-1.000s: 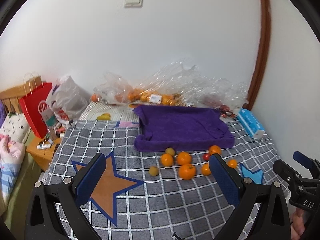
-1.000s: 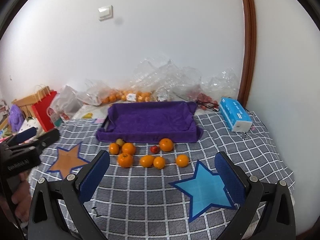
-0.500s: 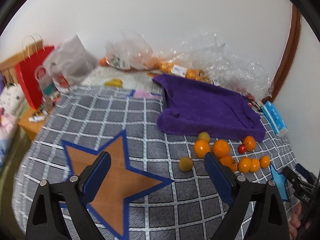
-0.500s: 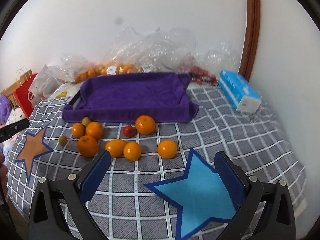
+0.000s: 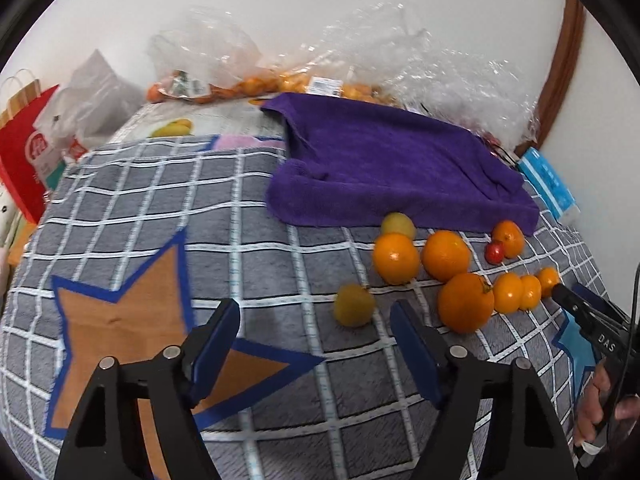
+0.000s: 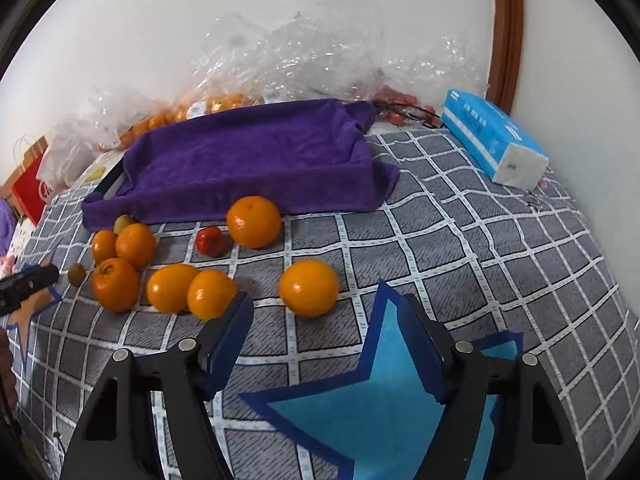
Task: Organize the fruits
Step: 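Move left tool around small yellow fruit while right tool surrounds an orange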
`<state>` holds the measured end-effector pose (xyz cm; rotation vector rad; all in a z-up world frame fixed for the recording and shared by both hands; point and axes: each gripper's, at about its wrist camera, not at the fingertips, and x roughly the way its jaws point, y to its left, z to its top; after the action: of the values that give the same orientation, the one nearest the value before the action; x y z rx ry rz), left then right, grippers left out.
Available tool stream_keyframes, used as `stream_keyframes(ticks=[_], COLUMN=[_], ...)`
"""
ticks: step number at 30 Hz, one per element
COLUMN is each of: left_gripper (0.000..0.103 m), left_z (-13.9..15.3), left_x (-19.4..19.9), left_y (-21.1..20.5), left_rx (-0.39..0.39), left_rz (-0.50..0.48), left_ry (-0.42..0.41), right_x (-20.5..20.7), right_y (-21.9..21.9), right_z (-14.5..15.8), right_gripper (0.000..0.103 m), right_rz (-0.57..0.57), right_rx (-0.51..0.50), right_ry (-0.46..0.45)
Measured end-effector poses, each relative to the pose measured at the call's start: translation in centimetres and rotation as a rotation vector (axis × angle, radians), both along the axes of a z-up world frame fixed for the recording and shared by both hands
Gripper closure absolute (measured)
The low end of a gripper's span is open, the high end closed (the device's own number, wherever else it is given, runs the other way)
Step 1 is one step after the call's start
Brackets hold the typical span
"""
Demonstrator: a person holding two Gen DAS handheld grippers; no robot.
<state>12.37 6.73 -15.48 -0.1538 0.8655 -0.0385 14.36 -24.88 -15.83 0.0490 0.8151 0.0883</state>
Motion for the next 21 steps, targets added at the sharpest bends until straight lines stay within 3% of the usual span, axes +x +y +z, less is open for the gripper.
stream_keyframes(ticks=[1,5,7,9,14,18,21], left_gripper=[0.029,0.049,0.051,0.068,0.076,0.076,0.077], left_z=[-0.2,-1.3,-1.5,-1.6,-1.8,-1.9,-1.9], left_x=[0.3,1.5,1.7,1.9,1.9,1.6,1.6], left_y=[-0.3,-0.9,-1.4,-2.1,-1.7,-0.9,-0.9], left_rx=[-0.009,-0.041,-0.038,-0.013,-0.07,-0.129,-0.129], left_rz=[-0.011,-0.027,-0.037,-0.074,-0.095,-0.064,-0.06], left_ry=[0.004,0.026,0.007,-0.011,-0.008,-0.012,-0.012], right_x=[0.1,0.5,0.4,0.4,0.9,1.6,1.8], right_y=[-0.2,-0.7,-0.7,-0.6,-0.1,0.0,0.4], right_z=[-0.2,-0.9,-0.9,-0.9,-0.9,-1.4,-1.6], right_gripper=[0.031,0.039,0.04,0.043,0.051,0.051,0.051], right_rz=[-0.001,0.016,0.027,0.048,0.061,0.066,0.077], right_rx=[0.013,0.05,0.035,0.037,0.009,0.044,0.032], right_ry=[0.007,0.046,0.036,0.04,0.042,0.071,0.072])
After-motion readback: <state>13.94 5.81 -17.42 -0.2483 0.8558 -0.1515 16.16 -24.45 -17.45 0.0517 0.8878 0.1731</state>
